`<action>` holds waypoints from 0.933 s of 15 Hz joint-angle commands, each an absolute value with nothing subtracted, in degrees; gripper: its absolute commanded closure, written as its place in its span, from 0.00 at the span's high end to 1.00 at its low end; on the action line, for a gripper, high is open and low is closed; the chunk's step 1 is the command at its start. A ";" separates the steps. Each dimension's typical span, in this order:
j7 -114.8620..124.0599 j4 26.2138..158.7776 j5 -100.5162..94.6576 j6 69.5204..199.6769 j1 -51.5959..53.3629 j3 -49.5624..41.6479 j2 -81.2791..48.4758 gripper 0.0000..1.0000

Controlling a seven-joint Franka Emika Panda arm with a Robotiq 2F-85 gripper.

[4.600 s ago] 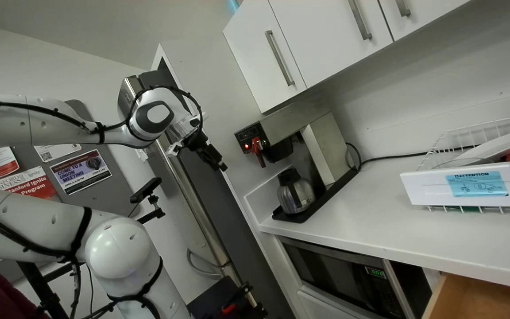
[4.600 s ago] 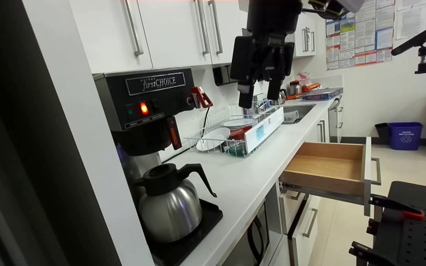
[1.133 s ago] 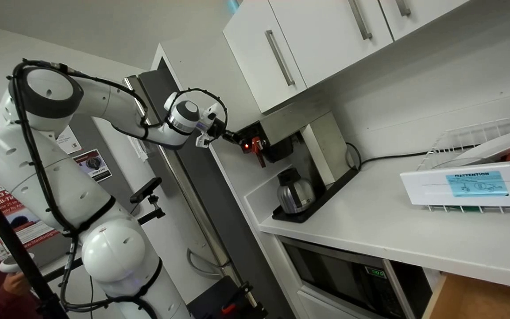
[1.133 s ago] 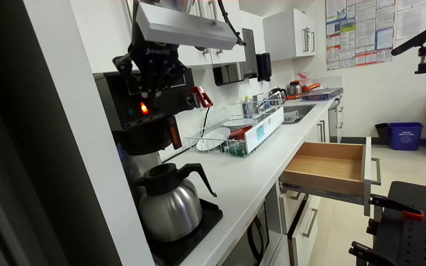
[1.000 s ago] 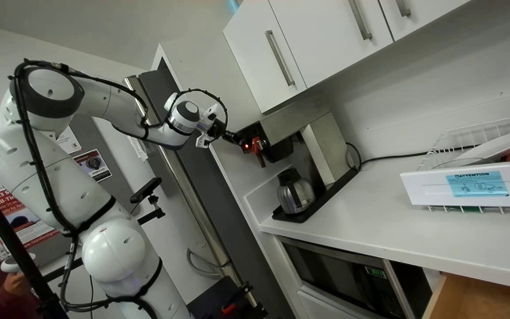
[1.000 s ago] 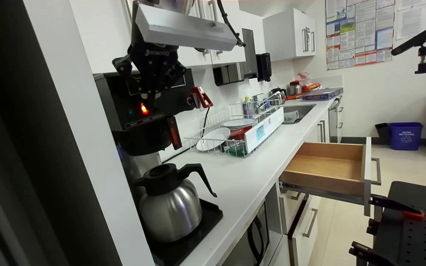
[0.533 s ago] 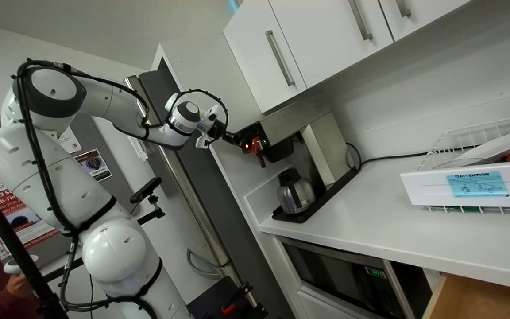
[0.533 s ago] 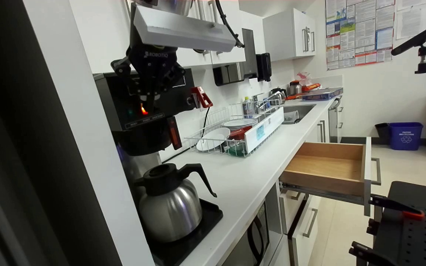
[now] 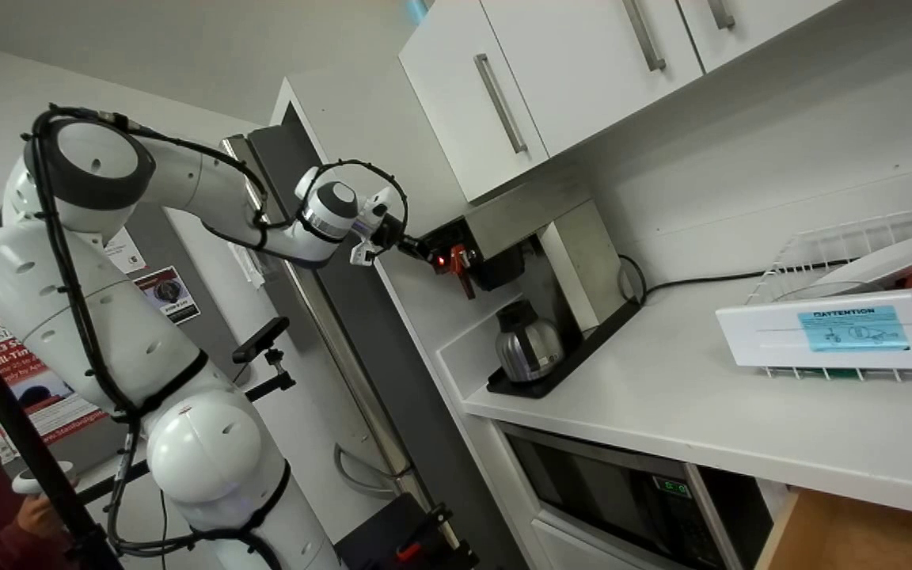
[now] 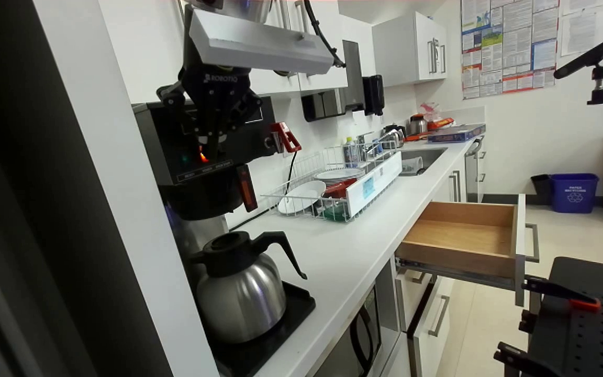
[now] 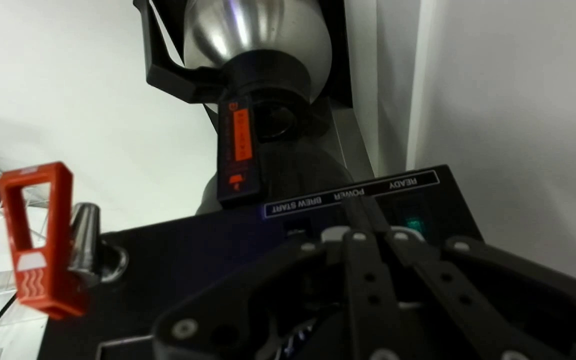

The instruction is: Turn off the coffee maker

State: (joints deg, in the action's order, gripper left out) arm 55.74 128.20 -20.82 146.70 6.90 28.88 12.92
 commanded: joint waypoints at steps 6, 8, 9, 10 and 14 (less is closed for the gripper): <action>60.21 125.74 -27.85 145.25 6.90 28.77 8.60 0.00; 60.44 125.66 -28.61 144.76 7.04 28.69 7.89 0.00; 60.61 125.57 -29.12 144.72 7.25 28.47 7.23 0.00; 61.10 125.43 -29.80 144.54 7.52 28.08 6.40 0.00; 60.71 126.69 -29.19 142.67 9.78 27.17 9.02 0.00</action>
